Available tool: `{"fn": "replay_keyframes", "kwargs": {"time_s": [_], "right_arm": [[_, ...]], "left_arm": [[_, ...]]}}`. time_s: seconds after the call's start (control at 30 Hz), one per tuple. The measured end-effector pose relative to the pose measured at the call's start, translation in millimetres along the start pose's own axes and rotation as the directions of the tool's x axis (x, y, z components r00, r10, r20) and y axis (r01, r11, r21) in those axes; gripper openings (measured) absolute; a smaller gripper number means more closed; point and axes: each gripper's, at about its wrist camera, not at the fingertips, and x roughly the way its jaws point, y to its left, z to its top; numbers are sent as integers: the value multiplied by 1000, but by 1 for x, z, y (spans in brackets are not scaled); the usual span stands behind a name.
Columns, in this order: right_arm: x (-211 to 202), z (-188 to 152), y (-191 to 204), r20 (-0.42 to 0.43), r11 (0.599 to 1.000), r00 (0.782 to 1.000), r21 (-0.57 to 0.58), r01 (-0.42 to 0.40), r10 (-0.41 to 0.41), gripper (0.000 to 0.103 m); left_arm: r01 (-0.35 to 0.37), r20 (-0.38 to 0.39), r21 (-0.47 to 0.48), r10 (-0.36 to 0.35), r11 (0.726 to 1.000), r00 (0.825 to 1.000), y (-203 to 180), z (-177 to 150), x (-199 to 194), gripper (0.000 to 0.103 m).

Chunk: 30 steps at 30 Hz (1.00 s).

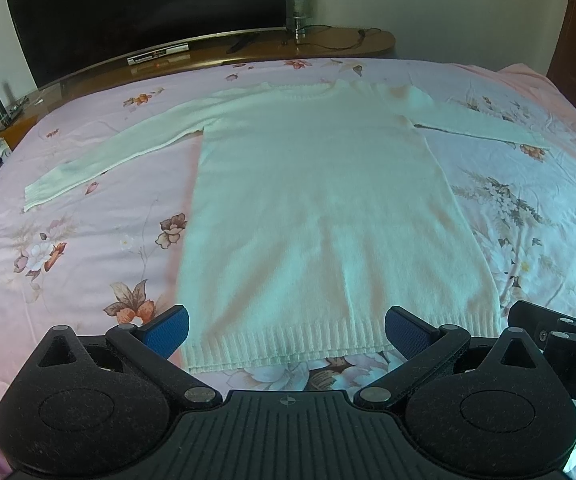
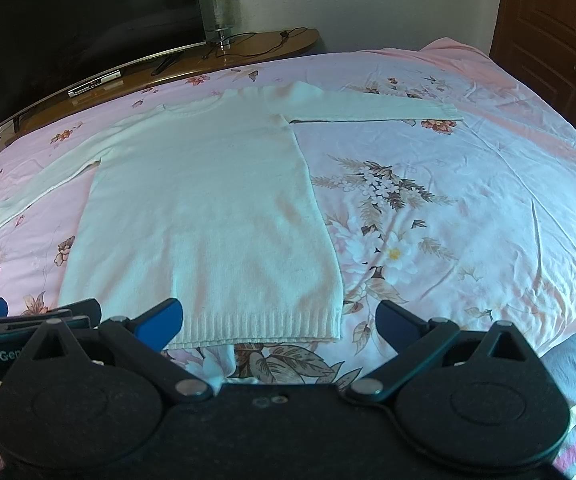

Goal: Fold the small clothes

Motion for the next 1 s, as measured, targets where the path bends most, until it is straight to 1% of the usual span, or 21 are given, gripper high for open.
{"fn": "replay_keyframes", "kwargs": {"time_s": [0.4,0.6,0.8,1.0], "right_arm": [[3,-1,-1,-3,1000,1000,2,2,-2,103],[7,5,-5,0,1000,1000,3,2,-2,103],[15,18,-10,15,1000,1000,-4,12,-12,103],[27,35,-18,36,1000,999,-2,12,-12,103]], "left_arm": [[-4,-8,-5,4,1000,1000,0,2,5,103],[-11,-18,-20,10,1000,1000,1,6,12,103],[-23,-15,-37,23,999,1000,3,18,21,103],[-37,-9,-45,37,998,999,3,40,36,103]]}}
